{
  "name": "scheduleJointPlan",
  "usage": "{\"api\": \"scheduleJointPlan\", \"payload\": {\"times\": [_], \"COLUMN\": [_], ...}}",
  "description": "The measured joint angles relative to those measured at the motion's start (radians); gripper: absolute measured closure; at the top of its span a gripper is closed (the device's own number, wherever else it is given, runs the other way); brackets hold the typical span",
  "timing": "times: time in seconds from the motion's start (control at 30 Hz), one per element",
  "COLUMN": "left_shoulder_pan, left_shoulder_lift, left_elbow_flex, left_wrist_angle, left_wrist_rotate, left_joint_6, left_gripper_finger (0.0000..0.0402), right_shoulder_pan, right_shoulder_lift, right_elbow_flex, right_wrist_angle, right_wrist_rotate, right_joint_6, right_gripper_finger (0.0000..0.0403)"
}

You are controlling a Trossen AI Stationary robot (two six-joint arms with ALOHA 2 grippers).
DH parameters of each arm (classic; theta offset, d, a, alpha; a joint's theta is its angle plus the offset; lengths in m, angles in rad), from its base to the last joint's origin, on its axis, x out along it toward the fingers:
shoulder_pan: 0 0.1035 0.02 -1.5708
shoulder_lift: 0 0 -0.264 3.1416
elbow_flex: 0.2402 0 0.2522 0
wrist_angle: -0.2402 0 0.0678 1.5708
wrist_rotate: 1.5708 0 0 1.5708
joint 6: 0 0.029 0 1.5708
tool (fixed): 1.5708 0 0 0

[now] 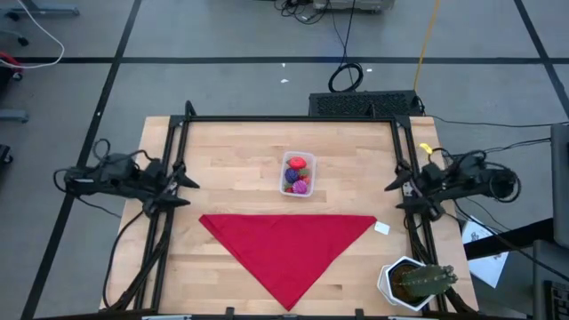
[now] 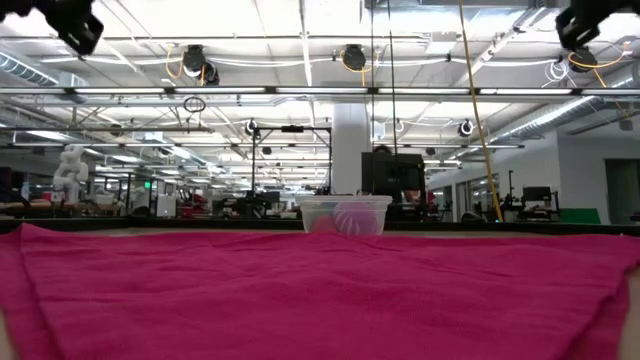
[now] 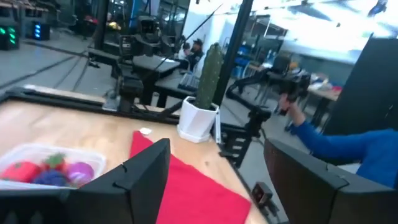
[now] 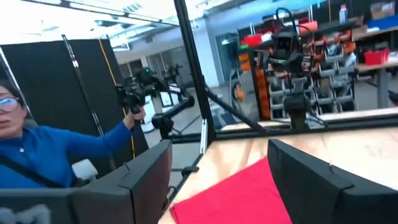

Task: Pick and placing Produce into tupperware
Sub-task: Return to Home Position

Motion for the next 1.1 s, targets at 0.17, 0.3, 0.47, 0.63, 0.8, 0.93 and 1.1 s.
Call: {"api": "scheduleJointPlan", "payload": {"times": [0.17, 0.3, 0.47, 0.63, 0.8, 0.93, 1.1], "left_shoulder_pan": [-0.029, -0.051, -0.077, -0.076, -0.073, -0.035, 0.059], "left_shoulder_lift": [-0.037, -0.034, -0.034, -0.03, -0.029, -0.029, -0.029], "left_elbow_flex": [-0.16, -0.287, -0.409, -0.454, -0.454, -0.454, -0.454], "left_wrist_angle": [0.106, 0.256, 0.401, 0.444, 0.462, 0.467, 0.402], "left_wrist_rotate": [0.003, -0.014, -0.037, -0.14, -0.159, -0.159, -0.115], "left_joint_6": [-0.059, -0.058, -0.055, -0.029, 0.06, 0.114, 0.111], "left_gripper_finger": [0.0135, 0.0135, 0.0135, 0.0135, 0.0135, 0.0135, 0.0135], "right_shoulder_pan": [0.0, 0.0, -0.001, -0.023, -0.057, -0.094, -0.124], "right_shoulder_lift": [0.002, 0.01, 0.009, 0.007, 0.007, 0.004, -0.013], "right_elbow_flex": [-0.108, -0.24, -0.369, -0.398, -0.399, -0.399, -0.399], "right_wrist_angle": [0.06, 0.249, 0.392, 0.444, 0.438, 0.436, 0.436], "right_wrist_rotate": [0.008, 0.025, 0.03, 0.034, 0.035, 0.028, -0.029], "right_joint_6": [0.011, 0.011, 0.012, 0.002, -0.007, -0.011, -0.027], "right_gripper_finger": [0.0149, 0.0149, 0.0149, 0.0149, 0.0149, 0.0149, 0.0149]}}
